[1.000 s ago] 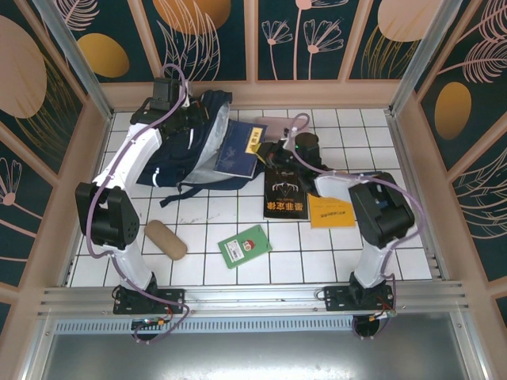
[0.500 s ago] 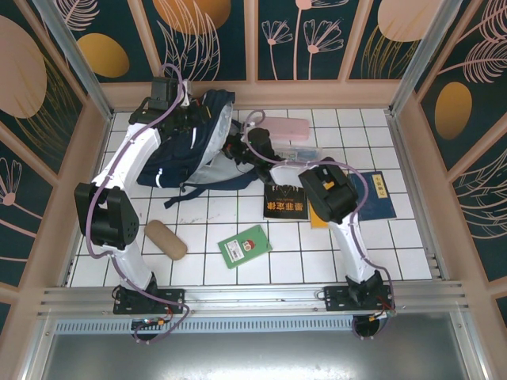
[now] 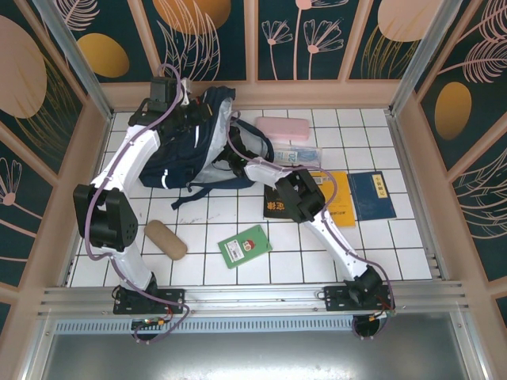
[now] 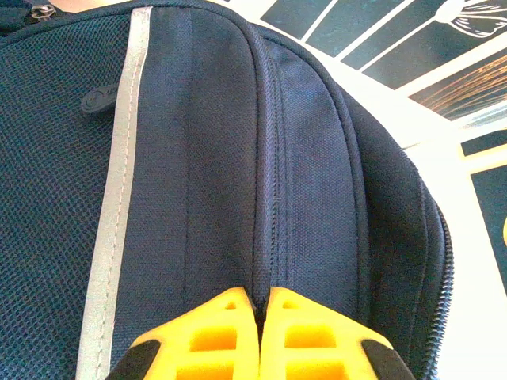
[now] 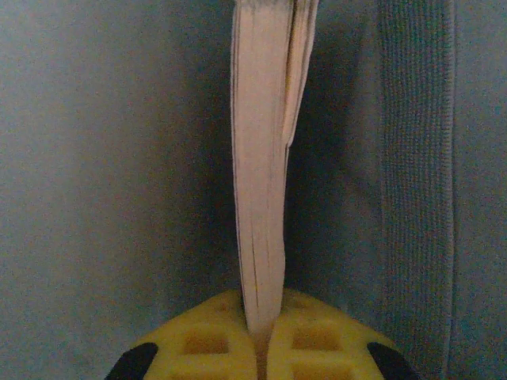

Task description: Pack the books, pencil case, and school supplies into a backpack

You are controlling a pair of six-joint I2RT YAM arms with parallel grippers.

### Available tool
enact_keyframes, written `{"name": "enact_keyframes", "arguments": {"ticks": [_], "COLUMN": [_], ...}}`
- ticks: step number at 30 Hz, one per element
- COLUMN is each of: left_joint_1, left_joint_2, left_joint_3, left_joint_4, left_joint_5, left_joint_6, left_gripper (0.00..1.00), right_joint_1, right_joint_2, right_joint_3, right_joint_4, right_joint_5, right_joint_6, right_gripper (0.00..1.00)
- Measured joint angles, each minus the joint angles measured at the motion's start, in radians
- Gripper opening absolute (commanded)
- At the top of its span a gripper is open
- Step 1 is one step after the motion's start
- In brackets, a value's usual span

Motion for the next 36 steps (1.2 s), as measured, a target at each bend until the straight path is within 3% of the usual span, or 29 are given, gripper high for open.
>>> {"name": "enact_keyframes", "arguments": {"ticks": [3,11,25,36], "left_joint_1": [0.0,0.0,0.004,0.007], "left_joint_2": [-0.018,-0.037,-0.048,-0.049], "left_joint_3": [-0.019,-0.04,-0.041,-0.055], "left_joint_4": [0.0,0.0,-0.052,-0.075], "left_joint_5": [-0.007,-0.036,-0.184,-0.266], "left_joint_6": [0.0,0.015,0.095,0.172], "left_gripper": [0.0,0.0,0.0,0.0], "right_joint_1": [-0.003,-0.015,-0.058,-0.139], "right_joint_2": [0.008,-0.033,-0.351,-0.715], "right_joint_3": [0.017,-0.038,-0.436,-0.786], "right_joint_4": [-0.032,-0.049,-0.083,-0.126], "right_joint_5": [-0.021,-0.054,-0.048,0.013], "right_joint_6": [-0.003,-0.046,-0.111,-0.232], "right_gripper": [0.38,0.7,0.74,0.73]}}
